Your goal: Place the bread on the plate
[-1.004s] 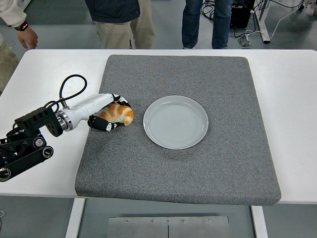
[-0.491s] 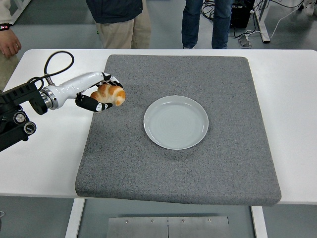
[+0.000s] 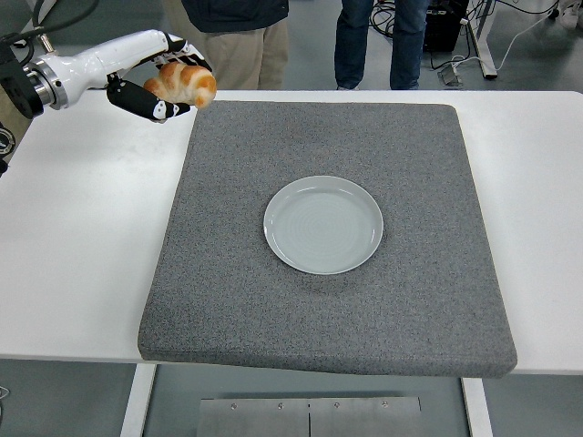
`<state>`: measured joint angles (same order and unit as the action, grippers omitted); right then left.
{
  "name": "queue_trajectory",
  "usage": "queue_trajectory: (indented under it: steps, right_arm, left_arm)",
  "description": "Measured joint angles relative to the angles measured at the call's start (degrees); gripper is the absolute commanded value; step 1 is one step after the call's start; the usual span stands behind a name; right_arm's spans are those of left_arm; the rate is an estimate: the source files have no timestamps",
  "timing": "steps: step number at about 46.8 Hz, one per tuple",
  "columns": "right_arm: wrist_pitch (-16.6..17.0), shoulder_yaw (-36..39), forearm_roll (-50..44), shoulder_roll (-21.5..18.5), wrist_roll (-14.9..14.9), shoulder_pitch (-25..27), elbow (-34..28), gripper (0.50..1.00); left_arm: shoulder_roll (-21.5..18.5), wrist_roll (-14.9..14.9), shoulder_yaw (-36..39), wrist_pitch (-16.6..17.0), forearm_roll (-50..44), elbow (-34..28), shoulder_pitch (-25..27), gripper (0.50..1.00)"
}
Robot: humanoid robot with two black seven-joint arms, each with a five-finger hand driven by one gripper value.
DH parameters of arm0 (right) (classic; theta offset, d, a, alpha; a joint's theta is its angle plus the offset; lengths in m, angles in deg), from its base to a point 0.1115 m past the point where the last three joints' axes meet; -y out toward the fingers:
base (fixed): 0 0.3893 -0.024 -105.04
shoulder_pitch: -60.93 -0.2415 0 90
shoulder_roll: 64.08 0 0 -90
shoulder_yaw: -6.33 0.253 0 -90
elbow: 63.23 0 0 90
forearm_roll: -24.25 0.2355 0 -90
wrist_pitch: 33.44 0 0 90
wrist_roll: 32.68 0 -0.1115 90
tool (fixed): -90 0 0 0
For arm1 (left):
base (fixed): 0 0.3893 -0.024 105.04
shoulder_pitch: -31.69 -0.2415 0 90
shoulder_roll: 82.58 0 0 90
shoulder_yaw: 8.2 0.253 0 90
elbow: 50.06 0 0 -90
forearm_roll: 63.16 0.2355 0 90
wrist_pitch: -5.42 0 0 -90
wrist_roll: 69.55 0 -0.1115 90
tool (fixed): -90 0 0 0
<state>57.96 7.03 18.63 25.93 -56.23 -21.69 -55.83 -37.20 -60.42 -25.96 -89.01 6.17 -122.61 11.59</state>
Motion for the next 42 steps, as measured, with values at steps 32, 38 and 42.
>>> queue_trajectory:
  steps: [32, 38, 42]
  right_arm:
    - [0.01, 0.00, 0.00, 0.00, 0.00, 0.00, 0.00, 1.000]
    - [0.00, 0.00, 0.00, 0.00, 0.00, 0.00, -0.01, 1.000]
    - [0.00, 0.00, 0.00, 0.00, 0.00, 0.00, -0.01, 1.000]
  left_arm:
    - [0.28, 0.01, 0.52, -3.31, 0.07, -0.09, 6.07, 0.500]
    - [0.62, 0.01, 0.42, -4.66, 0.03, -1.28, 7.42, 0.500]
    - [2.00, 0.01, 0.32, -4.89, 0.04, -1.93, 7.81, 0.500]
